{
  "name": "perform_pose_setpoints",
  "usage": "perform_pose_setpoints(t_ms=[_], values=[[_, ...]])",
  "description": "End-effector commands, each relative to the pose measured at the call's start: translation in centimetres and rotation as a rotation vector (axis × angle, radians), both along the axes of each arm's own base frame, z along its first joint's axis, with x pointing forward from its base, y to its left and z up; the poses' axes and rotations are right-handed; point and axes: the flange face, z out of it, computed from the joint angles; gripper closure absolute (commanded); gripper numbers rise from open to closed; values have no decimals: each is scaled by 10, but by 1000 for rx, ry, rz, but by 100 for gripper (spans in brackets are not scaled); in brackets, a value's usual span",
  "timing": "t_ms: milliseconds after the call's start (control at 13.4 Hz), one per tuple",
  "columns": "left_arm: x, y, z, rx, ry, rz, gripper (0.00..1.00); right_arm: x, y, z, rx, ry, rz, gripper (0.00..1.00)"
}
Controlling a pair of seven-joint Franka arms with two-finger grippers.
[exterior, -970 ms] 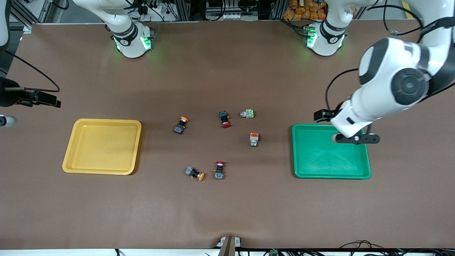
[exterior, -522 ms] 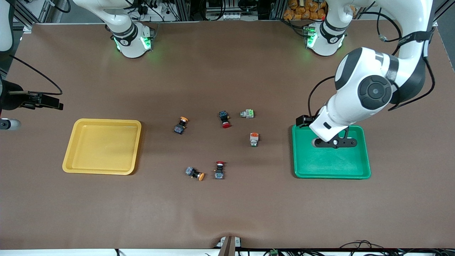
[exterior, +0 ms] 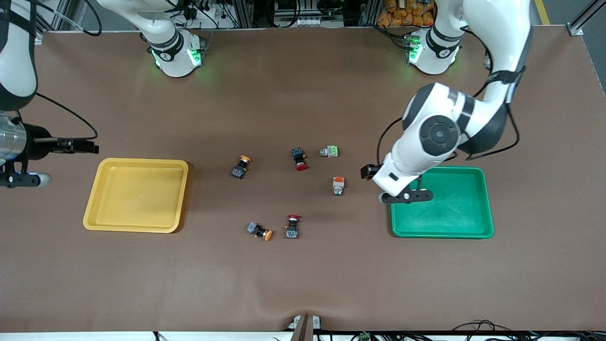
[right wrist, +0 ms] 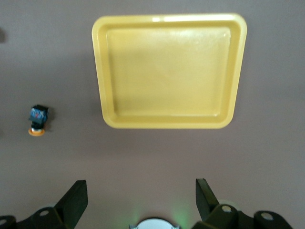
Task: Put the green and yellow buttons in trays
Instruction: 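Grasp the green button while the right gripper reaches the blue button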
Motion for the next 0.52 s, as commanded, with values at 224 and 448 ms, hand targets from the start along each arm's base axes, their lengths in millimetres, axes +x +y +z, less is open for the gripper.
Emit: perform_pose_setpoints(t_ms=[224,448], values=[[6,-47,-56,-48,-84,32,0,5,20,6,49,-27,-20,0],[3,-66,-85,-74,-119,15,0,4,25,3,59,-12,-70,0]])
